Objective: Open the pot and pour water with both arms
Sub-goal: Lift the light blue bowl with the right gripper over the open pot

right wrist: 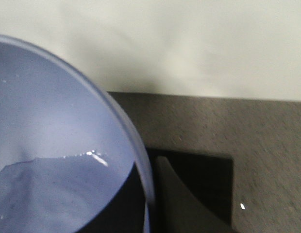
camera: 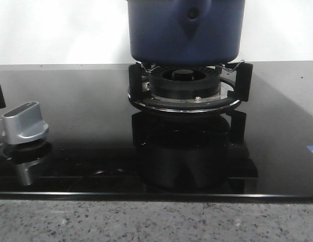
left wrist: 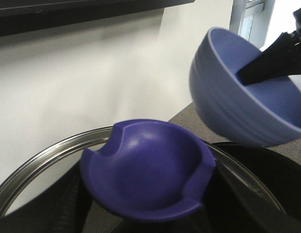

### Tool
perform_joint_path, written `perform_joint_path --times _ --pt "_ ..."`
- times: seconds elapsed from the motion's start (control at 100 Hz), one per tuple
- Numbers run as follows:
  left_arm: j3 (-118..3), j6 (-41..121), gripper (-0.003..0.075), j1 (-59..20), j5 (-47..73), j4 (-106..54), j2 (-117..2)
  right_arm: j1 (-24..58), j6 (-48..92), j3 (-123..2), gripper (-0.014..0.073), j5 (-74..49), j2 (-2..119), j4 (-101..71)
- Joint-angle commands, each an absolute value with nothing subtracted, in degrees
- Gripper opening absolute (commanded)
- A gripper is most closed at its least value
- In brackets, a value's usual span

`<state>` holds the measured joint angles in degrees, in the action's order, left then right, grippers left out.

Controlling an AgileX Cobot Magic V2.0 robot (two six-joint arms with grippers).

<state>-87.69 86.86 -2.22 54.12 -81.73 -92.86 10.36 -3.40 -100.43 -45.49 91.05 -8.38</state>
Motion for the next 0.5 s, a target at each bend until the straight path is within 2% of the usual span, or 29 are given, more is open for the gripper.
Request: perform_joint_path --times 0.0,0.25,0.49 --pt "-90.1 86.5 0.0245 -2.1 53.1 -87.3 -89.5 11.5 -1.6 -101.2 -0.0051 -35.0 89.1 -9.2" --pt "-90.1 86.5 0.0245 -2.1 52.6 -87.3 -89.5 13.2 1.3 -89.1 -0.0051 -16.6 85.7 -8.2" --pt "-90.1 86.5 0.0245 -2.1 52.6 -88.0 -89.5 16.4 3.6 -76.2 -0.0052 6.8 82.0 -4.4"
